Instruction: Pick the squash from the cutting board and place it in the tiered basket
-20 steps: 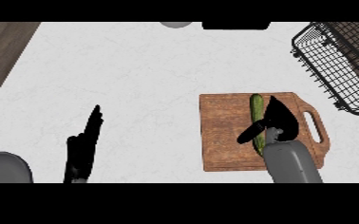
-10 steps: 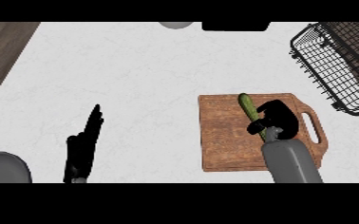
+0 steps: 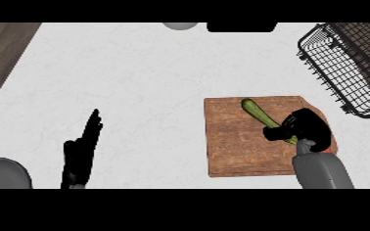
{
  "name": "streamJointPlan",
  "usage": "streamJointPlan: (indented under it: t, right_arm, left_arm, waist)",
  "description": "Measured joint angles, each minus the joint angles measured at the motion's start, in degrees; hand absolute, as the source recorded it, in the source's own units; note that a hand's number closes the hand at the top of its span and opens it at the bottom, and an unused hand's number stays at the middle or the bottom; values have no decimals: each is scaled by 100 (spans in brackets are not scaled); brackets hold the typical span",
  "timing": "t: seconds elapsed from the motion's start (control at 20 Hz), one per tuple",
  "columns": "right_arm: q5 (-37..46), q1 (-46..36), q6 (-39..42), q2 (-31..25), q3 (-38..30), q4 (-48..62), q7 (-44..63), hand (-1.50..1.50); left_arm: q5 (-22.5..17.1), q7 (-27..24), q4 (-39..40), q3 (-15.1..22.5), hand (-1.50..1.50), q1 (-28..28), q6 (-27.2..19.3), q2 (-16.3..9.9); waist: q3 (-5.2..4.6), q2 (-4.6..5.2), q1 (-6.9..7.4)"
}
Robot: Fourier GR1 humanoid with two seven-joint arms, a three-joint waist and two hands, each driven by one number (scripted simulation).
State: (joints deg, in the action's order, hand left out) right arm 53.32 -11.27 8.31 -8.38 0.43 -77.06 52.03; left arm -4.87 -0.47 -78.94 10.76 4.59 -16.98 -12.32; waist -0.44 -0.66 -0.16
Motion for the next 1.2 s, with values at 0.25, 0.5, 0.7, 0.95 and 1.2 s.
streamJointPlan:
  t: [0.25,0.5,0.7,0.95,1.2]
  right_arm:
    - [-657,660,76,-1037,-1024,-48,-909,150]
    - [-1226,998,38,-1447,-1867,-710,-1116,150]
    - [-1589,1007,-195,-1451,-2454,-1559,-856,150]
    - [-1967,862,-88,-1830,-3157,-2907,-288,150]
    - [-2141,722,433,-2480,-3585,-3972,231,150]
  left_arm:
    - [29,121,-92,9,0,-3,-40,44]
    - [53,112,-141,-12,0,69,2,42]
    - [47,169,-185,-67,0,73,29,-15]
    - [90,119,-125,-73,0,98,-31,56]
    - [189,150,-212,6,0,131,-53,120]
  waist:
    - [33,35,-65]
    - [40,40,-72]
    - [38,25,-112]
    - [32,9,-161]
    - [33,28,-84]
